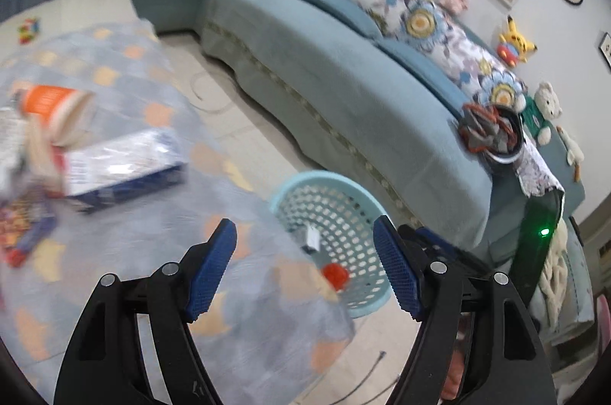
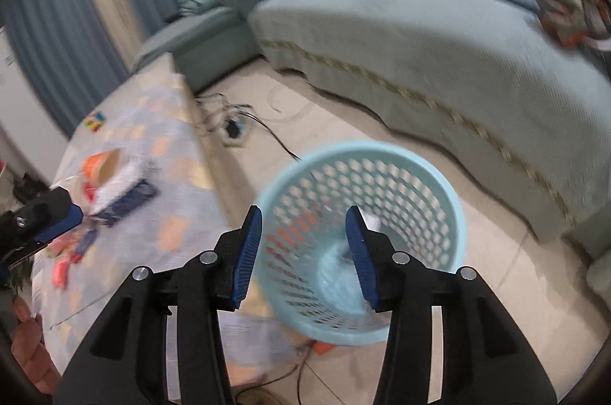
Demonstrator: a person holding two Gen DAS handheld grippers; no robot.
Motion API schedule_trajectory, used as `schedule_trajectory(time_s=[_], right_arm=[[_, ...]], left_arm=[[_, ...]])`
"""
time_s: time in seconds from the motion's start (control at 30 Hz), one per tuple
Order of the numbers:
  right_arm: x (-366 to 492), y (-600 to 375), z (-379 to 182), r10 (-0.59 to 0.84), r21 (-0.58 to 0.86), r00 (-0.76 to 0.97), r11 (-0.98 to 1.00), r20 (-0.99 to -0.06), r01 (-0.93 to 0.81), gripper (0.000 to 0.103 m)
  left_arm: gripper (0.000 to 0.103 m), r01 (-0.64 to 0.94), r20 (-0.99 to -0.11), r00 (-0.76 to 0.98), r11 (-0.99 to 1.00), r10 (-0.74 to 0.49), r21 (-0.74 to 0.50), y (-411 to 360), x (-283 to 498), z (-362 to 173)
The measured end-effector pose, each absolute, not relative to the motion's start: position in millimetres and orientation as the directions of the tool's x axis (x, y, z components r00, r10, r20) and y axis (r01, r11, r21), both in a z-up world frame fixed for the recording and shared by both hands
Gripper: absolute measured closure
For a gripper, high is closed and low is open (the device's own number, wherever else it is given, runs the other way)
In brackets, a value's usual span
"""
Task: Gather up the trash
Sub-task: 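Carry the milk box and red bag over the blue basket and open both grippers, then grasp the pink clay packet with the left gripper and lift it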
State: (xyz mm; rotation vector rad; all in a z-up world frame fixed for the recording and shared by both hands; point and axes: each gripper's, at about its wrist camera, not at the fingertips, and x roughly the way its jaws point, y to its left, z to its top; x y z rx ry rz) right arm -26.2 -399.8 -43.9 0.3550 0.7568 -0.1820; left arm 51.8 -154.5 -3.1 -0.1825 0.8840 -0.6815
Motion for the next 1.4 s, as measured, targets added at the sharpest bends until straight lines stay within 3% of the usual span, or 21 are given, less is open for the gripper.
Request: schedule_trajectory(time_s=[0.27,0.57,1.03,1.2,1.3,1.4], right_arm=[[-19,-305,13,0.124,0.261,0.803,0.965,-0.583,0.04,0.053],[28,-203,5,0.236,0.219,0.772,0.967,-0.59,-0.128,0.053],[82,-101,-59,0.319,0.177,0.642,0.944,-0.697,-0.277,0.053],[107,-85,-81,0.315,0.17,0.607,0.943,-0.73,-0.286,0.053],[118,-80,-92,0.31,0.17,0.597,0.945,-0.74,-0.28,0.053],[128,-80,-97,0.31,0.182,0.593,0.946,-0.743,-0.267,0.053]], left_arm=[[0.028,0.263,-0.631,0.647,0.902,-0.428,-0.342,-16,29,30],[0.028,0.01,-0.708,0.678,0.966,-0.197,-0.26,105,38,-10],[0.027,0.037,-0.824,0.521,0.97,-0.223,-0.24,112,83,-100],[0.036,0.029,-0.833,0.533,0.987,-0.148,-0.156,104,86,-107],[0.061,0.011,-0.832,0.55,0.996,-0.078,-0.085,103,85,-105],[0.066,-0.002,-0.819,0.569,0.995,-0.083,-0.102,108,80,-104]])
